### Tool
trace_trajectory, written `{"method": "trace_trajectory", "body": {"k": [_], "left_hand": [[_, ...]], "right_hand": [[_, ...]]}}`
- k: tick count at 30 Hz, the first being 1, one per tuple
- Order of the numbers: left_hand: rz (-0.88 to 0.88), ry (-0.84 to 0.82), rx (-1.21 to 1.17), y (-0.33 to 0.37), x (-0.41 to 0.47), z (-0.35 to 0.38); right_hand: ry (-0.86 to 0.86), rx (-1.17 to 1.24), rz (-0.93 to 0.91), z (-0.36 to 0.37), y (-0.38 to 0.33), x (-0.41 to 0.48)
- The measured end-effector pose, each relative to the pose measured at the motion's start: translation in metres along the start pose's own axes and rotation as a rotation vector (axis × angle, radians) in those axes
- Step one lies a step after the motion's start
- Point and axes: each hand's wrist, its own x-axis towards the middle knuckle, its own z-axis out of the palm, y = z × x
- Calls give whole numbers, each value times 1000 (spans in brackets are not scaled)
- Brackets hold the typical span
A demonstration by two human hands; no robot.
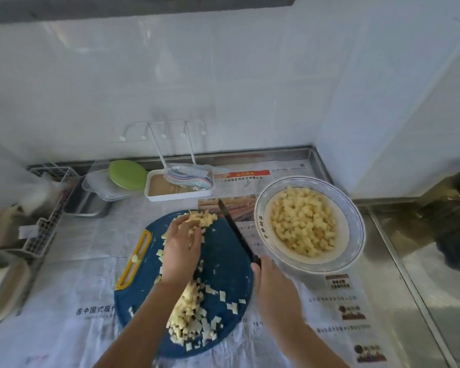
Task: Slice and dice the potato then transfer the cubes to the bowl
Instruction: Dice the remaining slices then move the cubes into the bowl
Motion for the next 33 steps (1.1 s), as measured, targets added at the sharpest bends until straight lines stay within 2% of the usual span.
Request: {"method": "trace_trajectory", "body": {"k": [3,8,14,18,24,28,30,33], "left_hand": [[-153,-23,2,-32,-1,-14],[-361,-70,-16,-67,-1,-24],[-376,-83,-74,-73,-8,-24],[-366,-101,-122,-69,-12,-22],[-425,-113,-249,-60,-17,-19],[-451,-88,-307,-53,-14,-17],[-466,-71,-319,-49,-12,-14],[-483,-35,-336,-44,-8,-9]], "right_hand": [[42,-261,-25,24,-12,30],[57,-395,-25,39,-24,70],[191,-407,-164,54,-21,89],[189,-412,-265,50,-21,92],[93,-388,-433,51,-21,95],[-118,-355,-514,46,-11,96],[-172,-241,-513,40,-12,90],[-283,-26,-391,41,-17,76]]}}
